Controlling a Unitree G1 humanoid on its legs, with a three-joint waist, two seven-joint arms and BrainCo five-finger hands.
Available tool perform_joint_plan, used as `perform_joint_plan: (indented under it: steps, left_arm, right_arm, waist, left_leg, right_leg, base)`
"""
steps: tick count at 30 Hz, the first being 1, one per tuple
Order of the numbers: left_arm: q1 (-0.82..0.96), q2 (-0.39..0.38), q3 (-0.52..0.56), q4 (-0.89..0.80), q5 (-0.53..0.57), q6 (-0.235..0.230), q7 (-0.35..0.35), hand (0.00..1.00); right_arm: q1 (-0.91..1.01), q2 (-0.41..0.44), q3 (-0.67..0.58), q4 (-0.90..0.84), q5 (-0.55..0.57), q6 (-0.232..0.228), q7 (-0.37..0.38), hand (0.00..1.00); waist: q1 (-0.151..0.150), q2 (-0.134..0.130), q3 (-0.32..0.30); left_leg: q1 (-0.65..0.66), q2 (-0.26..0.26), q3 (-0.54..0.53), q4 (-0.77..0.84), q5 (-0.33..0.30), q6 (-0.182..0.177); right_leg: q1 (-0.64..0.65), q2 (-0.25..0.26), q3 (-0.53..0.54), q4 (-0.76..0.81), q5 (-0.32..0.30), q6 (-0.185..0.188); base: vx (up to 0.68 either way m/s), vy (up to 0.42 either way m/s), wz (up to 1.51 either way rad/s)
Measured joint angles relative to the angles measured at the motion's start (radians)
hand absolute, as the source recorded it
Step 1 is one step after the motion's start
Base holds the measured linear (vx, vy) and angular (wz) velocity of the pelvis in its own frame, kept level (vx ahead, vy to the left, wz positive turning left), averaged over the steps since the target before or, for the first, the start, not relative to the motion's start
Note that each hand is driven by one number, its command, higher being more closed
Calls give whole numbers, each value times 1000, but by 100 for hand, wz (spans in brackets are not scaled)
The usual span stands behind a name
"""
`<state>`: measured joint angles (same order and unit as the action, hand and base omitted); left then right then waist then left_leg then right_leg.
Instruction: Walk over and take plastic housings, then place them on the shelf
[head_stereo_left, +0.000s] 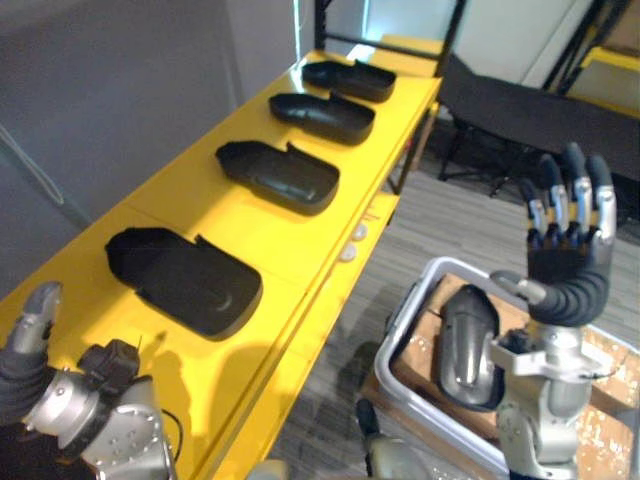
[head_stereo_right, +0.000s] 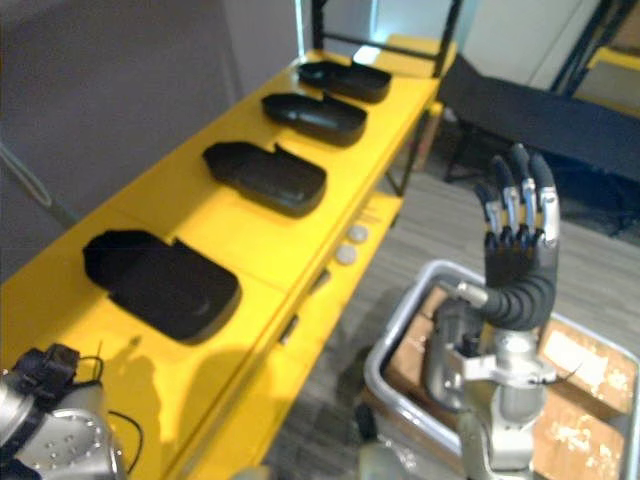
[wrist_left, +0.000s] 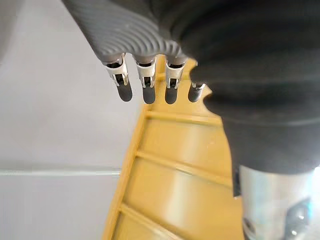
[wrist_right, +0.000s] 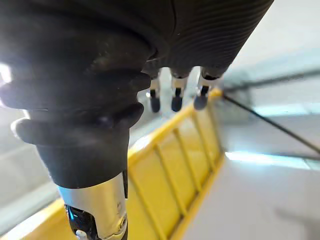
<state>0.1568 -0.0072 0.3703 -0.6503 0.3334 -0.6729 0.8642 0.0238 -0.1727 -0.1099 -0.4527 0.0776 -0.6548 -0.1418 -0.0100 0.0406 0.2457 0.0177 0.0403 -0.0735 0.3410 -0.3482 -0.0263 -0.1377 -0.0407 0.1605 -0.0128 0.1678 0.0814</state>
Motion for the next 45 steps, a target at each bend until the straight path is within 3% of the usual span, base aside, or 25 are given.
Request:
perform_joint_plan:
  steps: [1, 4, 8, 10, 13, 16, 18, 20, 21, 23, 24, 25, 27, 28, 29, 30, 31, 32, 33, 34, 35, 36, 39, 43, 45]
  left_arm:
    - [0, 0, 3, -14, 0, -10, 0, 0]
    - [-4, 0, 3, -40, -4, -10, -15, 0]
    - [-2, 1, 15, -40, -26, -12, -42, 0]
    - [-10, 2, 14, -38, -57, -35, -57, 0]
    - [-44, 3, -2, -33, -125, -64, -97, 0]
    - [-21, 2, -26, -39, -259, -89, -233, 0]
    - [37, 2, -54, -41, -317, -87, -288, 0]
    - [87, 8, -75, -42, -313, -81, -277, 0]
    - [96, 11, -77, -42, -309, -74, -253, 0]
    - [96, 25, -69, -37, -273, -50, -209, 0]
    - [96, 34, -70, -33, -269, -38, -195, 0]
    - [94, 37, -69, -33, -236, -11, -167, 0]
    - [83, 38, -68, -33, -219, 12, -157, 0]
    - [57, 40, -67, -33, -192, 44, -145, 0]
    - [41, 35, -69, -29, -187, 54, -140, 0]
    - [17, 35, -68, -24, -173, 70, -140, 0]
    - [-11, 42, -55, -22, -165, 76, -146, 0]
    - [-31, 63, -41, -11, -160, 82, -155, 0]
    - [-42, 72, -41, -8, -161, 85, -162, 0]
    - [-51, 85, -41, 8, -169, 88, -170, 0]
    - [-59, 87, -39, 26, -175, 92, -170, 0]
    - [-64, 86, -40, 35, -178, 96, -170, 0]
    - [-45, 35, -71, 59, -214, 146, -205, 0]
    - [75, -42, -97, 60, -414, 231, -379, 0]
    - [148, -49, -140, 69, -433, 279, -462, 0]
  right_arm:
    - [-23, -5, 6, 8, -24, -27, -50, 0]
    - [-38, -19, 7, 27, -25, -49, -75, 0]
    - [-38, -22, 16, 35, -10, -54, -81, 0]
    - [-56, -27, 34, 47, -16, -54, -109, 0]
    - [-80, -31, 28, 78, -39, -30, -185, 0]
    - [11, -9, -32, 76, -51, 33, -253, 0]
    - [119, 36, -83, 63, -22, 41, -226, 0]
    - [212, 54, -105, 25, 33, 29, -148, 0]
    - [230, 50, -105, 17, 78, 4, -90, 0]
    - [217, 45, -105, -11, 113, -31, -17, 0]
    - [200, 43, -104, -12, 117, -50, 6, 0]
    - [159, 34, -94, -4, 125, -58, 42, 0]
    - [106, 21, -65, 26, 121, -57, 54, 0]
    - [56, 8, -23, 74, 93, -40, 48, 0]
    - [40, 0, -8, 95, 82, -33, 47, 0]
    - [19, -12, 12, 131, 63, -21, 35, 0]
    - [-7, -17, 14, 168, 38, -1, 22, 0]
    - [-7, -20, 13, 177, 22, 5, 4, 0]
    - [-7, -21, 10, 184, 20, 6, -1, 0]
    - [-9, -21, -2, 189, 12, 19, -11, 0]
    - [-9, -21, -19, 188, 8, 34, -11, 0]
    - [-9, -21, -32, 188, 8, 42, -10, 0]
    - [14, -24, -103, 187, 66, 86, 16, 0]
    - [125, 38, -111, 196, 108, 136, 34, 0]
    - [206, 75, -92, 195, 127, 135, 58, 0]
  waist:
    - [2, 13, 7]
    - [-3, 19, 12]
    - [0, 12, 21]
    - [1, 2, 37]
    - [5, -17, 86]
    - [11, -22, 103]
    - [6, -35, 111]
    - [-14, -52, 126]
    - [-24, -42, 131]
    - [-9, -55, 128]
    - [-4, -64, 124]
    - [-1, -67, 122]
    - [-1, -74, 117]
    - [10, -89, 109]
    - [12, -79, 110]
    - [24, -68, 100]
    - [63, -19, 77]
    - [48, -29, 68]
    - [42, -40, 63]
    - [49, -64, 51]
    - [55, -89, 37]
    - [52, -100, 31]
    - [40, -91, 31]
    - [28, -69, 32]
    - [26, -59, 26]
  left_leg:
    - [6, 0, -1, -1, 2, -4]
    - [35, 18, 0, -2, 1, -9]
    - [41, 21, 0, 10, -25, -8]
    - [4, 19, 0, 64, -44, -5]
    - [-26, 9, -4, 141, -58, -8]
    - [-17, 1, 21, 207, -98, 0]
    - [4, 5, 87, 262, -142, 21]
    - [29, 13, 152, 276, -156, 44]
    - [41, 54, 221, 259, -146, 62]
    - [58, 81, 331, 225, -117, 57]
    - [69, 84, 377, 201, -99, 57]
    - [89, 96, 443, 172, -73, 58]
    - [84, 108, 476, 180, -69, 61]
    - [65, 97, 469, 225, -69, 61]
    - [43, 92, 419, 239, -66, 68]
    - [6, 69, 297, 207, -71, 75]
    - [2, 99, 271, 130, -22, 29]
    - [-1, 98, 285, 113, 11, 31]
    - [-1, 88, 286, 104, 18, 28]
    - [-11, 86, 305, 103, 24, 21]
    - [-37, 88, 299, 113, 31, 10]
    - [-52, 88, 297, 114, 38, 3]
    - [-63, 101, 241, 68, 101, -19]
    - [-37, 107, 219, -45, 174, -41]
    - [-15, 109, 218, -91, 194, -43]
  right_leg:
    - [1, 3, -5, -3, 11, 16]
    - [35, 11, -22, -12, 13, 18]
    - [51, 22, -21, -16, 5, 14]
    - [29, 22, -21, 5, -2, 10]
    - [-12, 25, -16, 85, -12, 20]
    - [-15, 41, 44, 117, -1, 44]
    - [-8, 66, 120, 121, 13, 64]
    - [18, 68, 136, 78, -27, 14]
    - [-14, 75, 68, 135, -74, -46]
    - [-82, 75, -85, 323, -110, -73]
    - [-87, 61, -150, 402, -156, -87]
    - [-62, 21, -265, 512, -247, -113]
    - [-7, -31, -349, 583, -323, -122]
    - [29, -47, -382, 532, -356, -92]
    - [39, -23, -371, 493, -335, -89]
    - [45, 19, -339, 393, -261, -90]
    - [65, 55, -339, 326, -218, -100]
    - [67, -19, -380, 483, -322, -132]
    - [91, -55, -384, 493, -346, -101]
    - [149, -105, -373, 422, -347, -41]
    - [196, -116, -349, 320, -332, 43]
    - [205, -117, -352, 278, -337, 75]
    - [216, -80, -389, 211, -311, 53]
    - [204, -46, -388, 180, -288, 13]
    - [199, -33, -362, 156, -276, 3]
  base:
    - [123, -10, 15]
    - [92, -16, -2]
    - [-16, 1, -4]
    - [-125, 43, -1]
    - [-113, 54, -4]
    - [-89, 82, -45]
    - [-187, 185, -119]
    - [-247, 201, -121]
    - [-197, 120, -157]
    - [-191, 121, -164]
    - [-135, 67, -144]
    - [-96, 26, -131]
    - [-109, 1, -111]
    - [-152, -27, -109]
    - [-228, -44, -112]
    - [-198, -26, -130]
    - [-156, -17, -116]
    - [-46, -16, -87]
    - [-7, -61, -37]
    - [-58, -139, -38]
    - [-97, -173, -34]
    - [-119, -227, -2]
    - [-111, -229, 21]
    - [-94, -149, -4]
    - [-39, -60, -41]
